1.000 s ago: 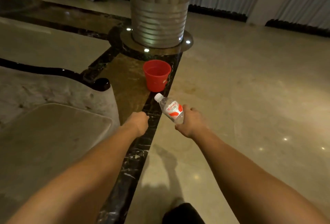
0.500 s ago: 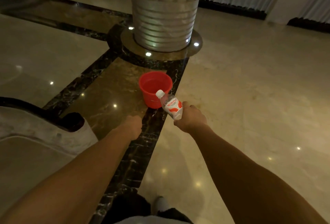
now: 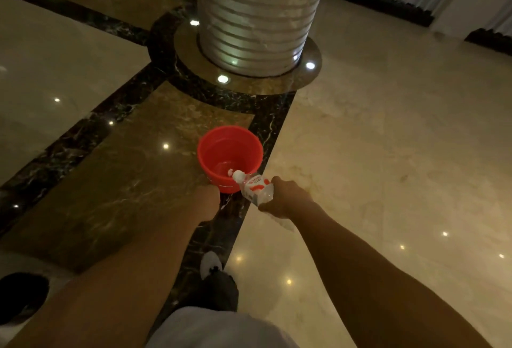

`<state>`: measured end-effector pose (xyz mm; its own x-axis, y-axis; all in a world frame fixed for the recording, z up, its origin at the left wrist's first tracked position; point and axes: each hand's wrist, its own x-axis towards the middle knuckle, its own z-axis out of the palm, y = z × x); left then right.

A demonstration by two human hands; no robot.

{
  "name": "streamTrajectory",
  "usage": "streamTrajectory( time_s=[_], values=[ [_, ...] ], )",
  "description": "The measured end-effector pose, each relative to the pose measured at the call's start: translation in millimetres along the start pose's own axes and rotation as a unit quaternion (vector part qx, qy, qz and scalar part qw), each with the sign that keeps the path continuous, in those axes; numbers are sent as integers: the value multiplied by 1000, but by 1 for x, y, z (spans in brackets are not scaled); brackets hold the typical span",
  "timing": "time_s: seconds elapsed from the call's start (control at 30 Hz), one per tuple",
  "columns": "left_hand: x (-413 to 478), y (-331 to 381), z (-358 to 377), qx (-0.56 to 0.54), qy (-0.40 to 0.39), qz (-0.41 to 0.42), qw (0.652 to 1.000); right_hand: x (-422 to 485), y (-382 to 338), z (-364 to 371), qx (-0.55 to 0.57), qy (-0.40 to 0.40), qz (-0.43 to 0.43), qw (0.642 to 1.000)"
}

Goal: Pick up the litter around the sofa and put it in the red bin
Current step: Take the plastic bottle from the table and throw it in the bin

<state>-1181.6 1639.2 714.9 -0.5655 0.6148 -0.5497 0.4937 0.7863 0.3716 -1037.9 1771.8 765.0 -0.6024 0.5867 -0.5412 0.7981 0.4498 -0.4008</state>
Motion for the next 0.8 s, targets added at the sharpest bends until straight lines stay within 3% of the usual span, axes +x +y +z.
streamTrajectory(
  time_s=[0.1, 0.33, 0.63, 0.8],
  values=[
    [60, 25, -34, -71, 3, 3, 998, 68, -15, -34, 44, 17, 26, 999],
    [186, 66, -66, -169, 9, -83, 982, 201, -26, -50, -68, -16, 13, 997],
    [362, 47, -22, -256, 36, -212, 943, 405, -11, -30, -61, 9, -3, 998],
    [417, 36, -9, -283, 70, -248, 924, 479, -3, -18, -69, -35, 5, 997]
  ],
)
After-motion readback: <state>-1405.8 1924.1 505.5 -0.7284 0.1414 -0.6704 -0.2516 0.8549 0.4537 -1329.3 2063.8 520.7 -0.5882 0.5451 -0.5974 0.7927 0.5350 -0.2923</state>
